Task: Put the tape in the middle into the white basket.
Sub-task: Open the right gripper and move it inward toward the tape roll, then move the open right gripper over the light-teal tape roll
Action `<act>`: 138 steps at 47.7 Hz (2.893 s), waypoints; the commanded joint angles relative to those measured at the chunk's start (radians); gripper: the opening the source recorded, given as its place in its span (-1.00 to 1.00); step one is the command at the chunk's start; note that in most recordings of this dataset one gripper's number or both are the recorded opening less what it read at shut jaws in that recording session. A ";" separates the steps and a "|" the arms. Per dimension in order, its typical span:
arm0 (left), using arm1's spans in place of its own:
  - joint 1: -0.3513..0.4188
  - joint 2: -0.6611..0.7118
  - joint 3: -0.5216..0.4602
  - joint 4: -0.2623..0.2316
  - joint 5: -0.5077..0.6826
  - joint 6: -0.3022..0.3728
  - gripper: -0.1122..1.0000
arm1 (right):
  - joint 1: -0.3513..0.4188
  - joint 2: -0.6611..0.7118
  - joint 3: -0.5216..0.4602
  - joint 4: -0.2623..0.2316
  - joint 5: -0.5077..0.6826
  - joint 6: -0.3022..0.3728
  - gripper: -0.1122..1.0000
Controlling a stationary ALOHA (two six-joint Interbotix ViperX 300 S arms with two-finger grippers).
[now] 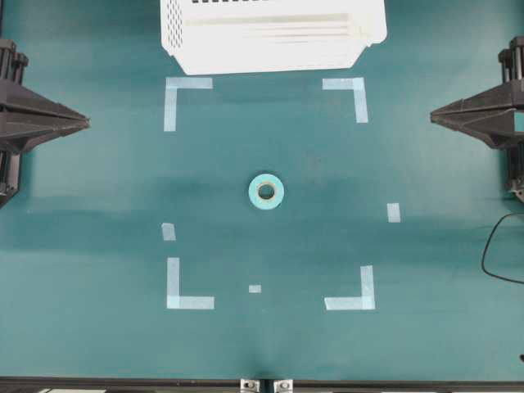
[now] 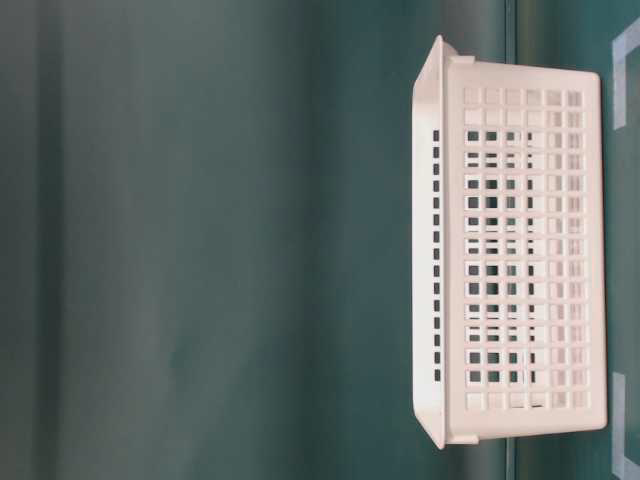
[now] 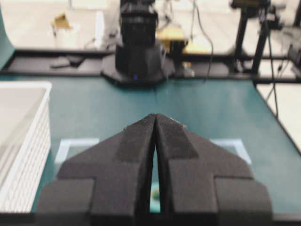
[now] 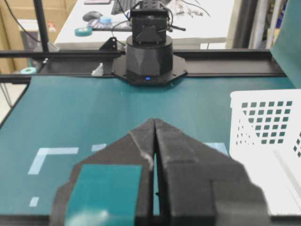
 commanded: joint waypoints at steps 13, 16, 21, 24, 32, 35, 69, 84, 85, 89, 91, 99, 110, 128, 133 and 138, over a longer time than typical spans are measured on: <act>-0.003 -0.074 0.044 -0.003 0.086 -0.002 -0.99 | -0.003 0.074 -0.017 -0.002 -0.011 0.002 0.68; -0.003 -0.092 0.060 -0.003 0.098 0.002 -0.99 | -0.003 0.089 -0.021 -0.002 -0.011 0.002 0.90; -0.003 -0.121 0.089 -0.003 0.123 0.002 -0.99 | -0.003 0.115 -0.028 -0.002 -0.018 0.002 1.00; -0.003 -0.137 0.104 -0.003 0.130 0.003 -0.99 | -0.003 0.124 -0.029 -0.002 -0.032 0.002 1.00; -0.003 -0.170 0.149 -0.002 0.132 0.002 -0.99 | -0.008 0.152 -0.034 0.000 -0.060 0.003 1.00; -0.003 -0.179 0.161 -0.002 0.133 0.000 -0.99 | -0.008 0.167 -0.038 0.000 -0.063 0.003 1.00; -0.003 -0.256 0.247 -0.002 0.259 -0.003 -0.99 | -0.009 0.417 -0.156 0.000 -0.110 0.006 1.00; -0.003 -0.279 0.261 -0.003 0.255 -0.009 -0.99 | -0.009 0.557 -0.219 0.000 -0.101 0.012 1.00; -0.003 -0.279 0.261 -0.003 0.253 -0.009 -0.99 | -0.009 0.565 -0.224 0.000 -0.100 0.012 1.00; -0.003 -0.279 0.261 -0.003 0.253 -0.009 -0.99 | -0.009 0.598 -0.244 0.000 -0.089 0.014 1.00; -0.003 -0.279 0.262 -0.002 0.253 -0.008 -0.99 | -0.009 0.621 -0.255 0.000 -0.083 0.014 1.00; -0.003 -0.279 0.270 -0.002 0.252 -0.009 -0.99 | -0.009 0.678 -0.288 0.000 -0.074 0.014 1.00; -0.002 -0.279 0.273 -0.002 0.252 -0.009 -0.99 | 0.009 0.749 -0.325 0.000 -0.074 0.014 1.00; -0.003 -0.279 0.279 -0.002 0.247 -0.009 -0.99 | 0.017 0.839 -0.350 0.000 -0.074 0.066 1.00; -0.003 -0.279 0.281 -0.002 0.244 -0.009 -0.99 | 0.021 0.857 -0.353 0.000 -0.074 0.067 1.00; -0.003 -0.281 0.281 -0.003 0.244 -0.009 -0.99 | 0.026 0.877 -0.359 0.000 -0.074 0.069 1.00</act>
